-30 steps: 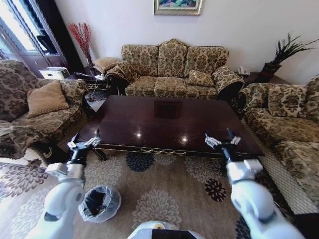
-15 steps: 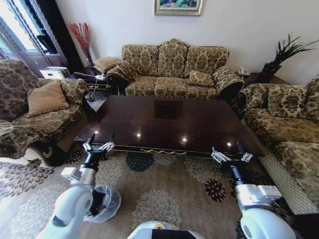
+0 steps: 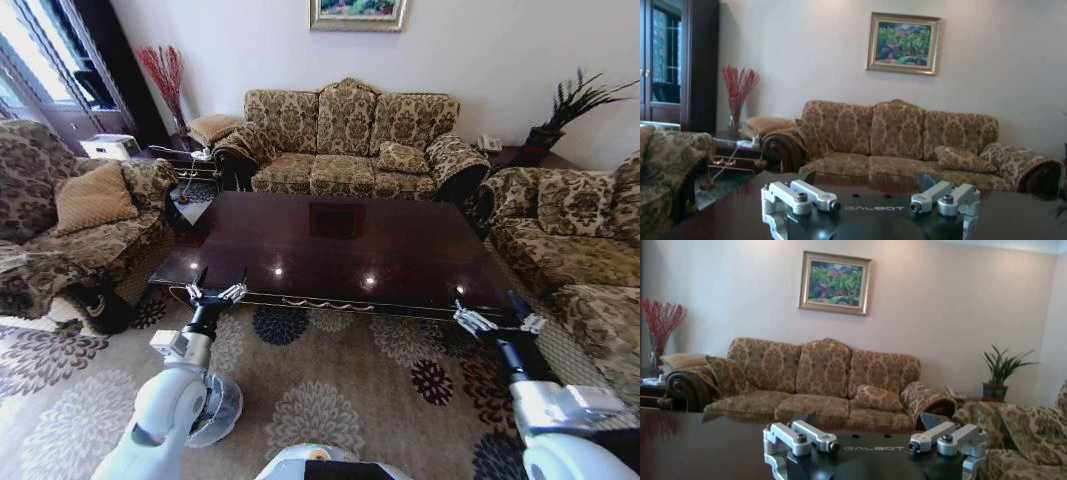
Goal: Move to the front of the table and place the trash on the table into the trash bin.
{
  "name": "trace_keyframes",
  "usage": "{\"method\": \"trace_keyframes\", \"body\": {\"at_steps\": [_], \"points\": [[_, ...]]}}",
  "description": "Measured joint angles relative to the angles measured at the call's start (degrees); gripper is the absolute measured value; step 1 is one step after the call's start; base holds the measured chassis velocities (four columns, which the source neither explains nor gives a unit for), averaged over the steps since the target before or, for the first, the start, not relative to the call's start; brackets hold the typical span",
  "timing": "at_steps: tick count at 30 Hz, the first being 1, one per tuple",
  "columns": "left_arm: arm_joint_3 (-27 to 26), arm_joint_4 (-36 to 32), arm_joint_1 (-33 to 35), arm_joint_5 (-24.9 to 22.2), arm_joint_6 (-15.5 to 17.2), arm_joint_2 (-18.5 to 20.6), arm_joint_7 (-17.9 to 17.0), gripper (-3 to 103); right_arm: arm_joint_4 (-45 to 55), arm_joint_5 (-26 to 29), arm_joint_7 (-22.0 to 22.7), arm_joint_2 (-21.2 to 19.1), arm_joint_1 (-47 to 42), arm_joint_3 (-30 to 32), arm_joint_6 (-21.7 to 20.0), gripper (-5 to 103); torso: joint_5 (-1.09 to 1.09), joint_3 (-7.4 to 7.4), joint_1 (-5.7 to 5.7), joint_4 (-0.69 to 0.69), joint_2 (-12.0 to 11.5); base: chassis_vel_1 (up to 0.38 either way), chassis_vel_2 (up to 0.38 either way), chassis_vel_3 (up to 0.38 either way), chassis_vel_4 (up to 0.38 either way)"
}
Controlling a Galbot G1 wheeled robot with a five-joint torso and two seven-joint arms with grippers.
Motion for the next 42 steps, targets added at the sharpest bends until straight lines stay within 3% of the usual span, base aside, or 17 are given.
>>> {"method": "trace_keyframes", "body": {"at_steps": [8,42], "points": [[0.7,-0.3,0.2,0.1,0.4,0.0,0.6,100,0.1,-1.3,0.0,1.1,-1.2,-1.1,1.7,100,0.0,0.0,0.0,0.0,0.0,0.0,0.0,0.0,0.0],[0.6,-0.3,0.2,-0.1,0.4,0.0,0.7,100,0.0,-1.5,0.3,1.0,-1.0,-1.4,1.7,100,0.0,0.0,0.0,-0.01,0.0,0.0,0.0,0.0,0.0]]}}
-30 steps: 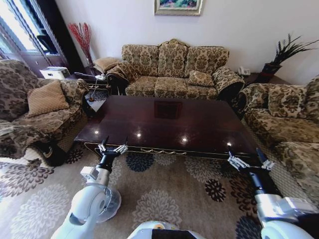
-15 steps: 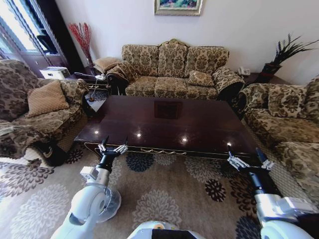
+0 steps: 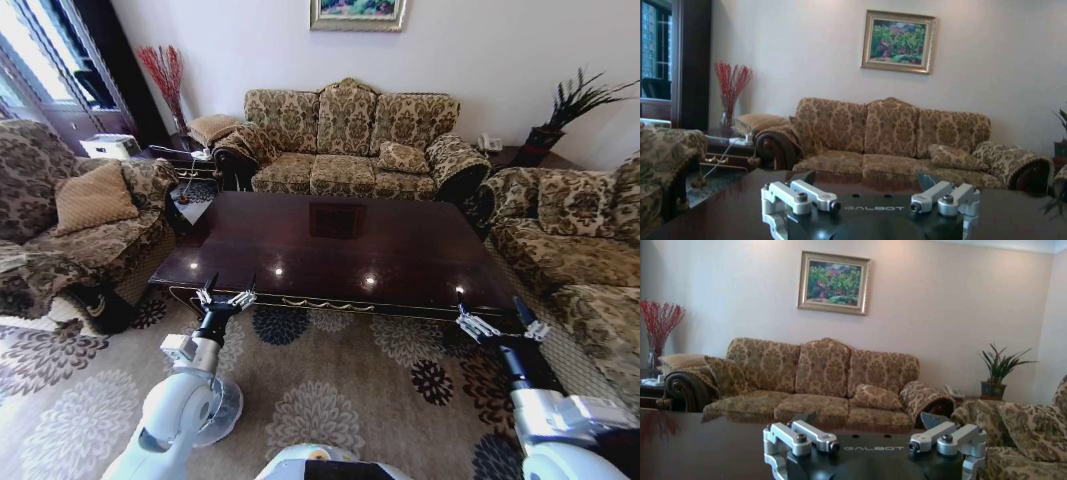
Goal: Move to the front of the table and place the trash on the table into the trash bin.
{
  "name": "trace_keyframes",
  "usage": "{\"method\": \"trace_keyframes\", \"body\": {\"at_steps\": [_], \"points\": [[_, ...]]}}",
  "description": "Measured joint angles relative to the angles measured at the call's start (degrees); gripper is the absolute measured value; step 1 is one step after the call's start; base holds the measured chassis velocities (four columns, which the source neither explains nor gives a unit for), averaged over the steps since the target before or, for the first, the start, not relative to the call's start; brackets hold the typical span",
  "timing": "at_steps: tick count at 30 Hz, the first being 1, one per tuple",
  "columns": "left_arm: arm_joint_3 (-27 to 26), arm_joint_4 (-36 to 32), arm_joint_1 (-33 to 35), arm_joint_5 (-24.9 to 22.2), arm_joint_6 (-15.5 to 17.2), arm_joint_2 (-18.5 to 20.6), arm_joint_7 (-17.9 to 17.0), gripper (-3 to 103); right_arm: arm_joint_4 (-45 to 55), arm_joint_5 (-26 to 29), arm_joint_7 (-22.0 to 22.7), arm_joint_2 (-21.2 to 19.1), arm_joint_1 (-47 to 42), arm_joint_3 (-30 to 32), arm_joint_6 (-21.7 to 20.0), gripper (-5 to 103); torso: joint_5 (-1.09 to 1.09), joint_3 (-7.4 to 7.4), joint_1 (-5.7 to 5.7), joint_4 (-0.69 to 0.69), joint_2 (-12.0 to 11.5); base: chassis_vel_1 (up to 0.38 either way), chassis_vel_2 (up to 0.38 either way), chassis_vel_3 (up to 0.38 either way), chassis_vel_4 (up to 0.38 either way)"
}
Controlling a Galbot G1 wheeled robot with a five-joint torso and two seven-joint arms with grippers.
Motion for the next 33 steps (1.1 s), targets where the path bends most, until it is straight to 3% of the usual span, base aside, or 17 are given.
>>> {"method": "trace_keyframes", "body": {"at_steps": [33], "points": [[0.0,0.0,0.0,0.0,0.0,0.0,0.0,100,0.0,0.0,0.0,0.0,0.0,0.0,0.0,100,0.0,0.0,0.0,0.0,0.0,0.0,0.0,0.0,0.0]]}}
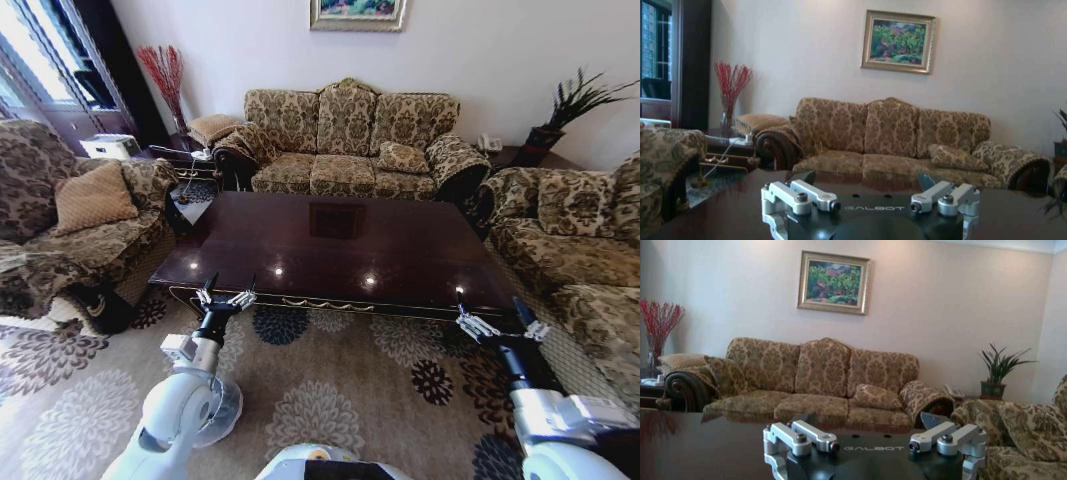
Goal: Move to the front of the table and place the trash on the table into the trash bin.
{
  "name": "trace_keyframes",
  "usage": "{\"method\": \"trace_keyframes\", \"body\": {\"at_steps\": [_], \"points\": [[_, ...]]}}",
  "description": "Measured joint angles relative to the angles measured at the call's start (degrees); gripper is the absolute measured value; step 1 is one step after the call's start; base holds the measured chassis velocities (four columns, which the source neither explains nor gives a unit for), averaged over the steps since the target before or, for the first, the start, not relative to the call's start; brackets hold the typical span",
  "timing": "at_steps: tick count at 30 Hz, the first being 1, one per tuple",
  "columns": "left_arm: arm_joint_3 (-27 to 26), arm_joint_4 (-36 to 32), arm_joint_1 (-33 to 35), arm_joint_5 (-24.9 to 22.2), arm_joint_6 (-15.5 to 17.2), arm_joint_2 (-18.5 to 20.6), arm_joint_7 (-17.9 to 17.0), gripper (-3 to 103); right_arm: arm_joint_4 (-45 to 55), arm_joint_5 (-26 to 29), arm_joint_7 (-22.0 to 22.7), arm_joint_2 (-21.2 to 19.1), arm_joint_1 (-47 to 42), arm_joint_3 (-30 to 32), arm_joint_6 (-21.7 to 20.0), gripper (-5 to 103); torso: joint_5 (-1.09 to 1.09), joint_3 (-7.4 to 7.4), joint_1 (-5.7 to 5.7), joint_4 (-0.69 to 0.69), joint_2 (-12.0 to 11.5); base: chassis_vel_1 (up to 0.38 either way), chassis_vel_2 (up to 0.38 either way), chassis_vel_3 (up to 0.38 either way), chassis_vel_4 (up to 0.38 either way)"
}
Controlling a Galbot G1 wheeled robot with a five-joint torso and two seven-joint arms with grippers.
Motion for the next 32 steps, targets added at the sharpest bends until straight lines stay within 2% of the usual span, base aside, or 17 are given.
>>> {"method": "trace_keyframes", "body": {"at_steps": [22,27,28,32], "points": [[0.0,0.0,0.0,0.0,0.0,0.0,0.0,100,0.0,-0.1,0.1,0.0,0.0,-0.2,-0.1,100,-0.01,0.0,0.0,0.0,0.0,0.0,0.0,0.0,0.0],[0.0,0.0,0.0,0.0,0.0,0.0,0.0,100,0.0,-2.8,2.5,1.5,1.4,-5.0,-2.6,100,0.0,0.0,0.0,0.0,0.0,0.0,0.0,0.0,0.0],[0.0,0.0,0.0,0.0,0.0,0.0,0.0,100,0.0,-5.1,4.6,2.6,2.7,-8.8,-4.7,100,0.01,0.0,0.0,0.0,0.0,0.0,0.0,0.0,0.0],[-1.0,-0.8,0.2,-0.3,0.1,0.0,0.4,100,0.0,-5.7,5.8,2.7,3.6,-10.1,-5.9,100,-0.01,0.0,0.0,0.0,0.0,0.0,0.0,0.0,0.0]]}}
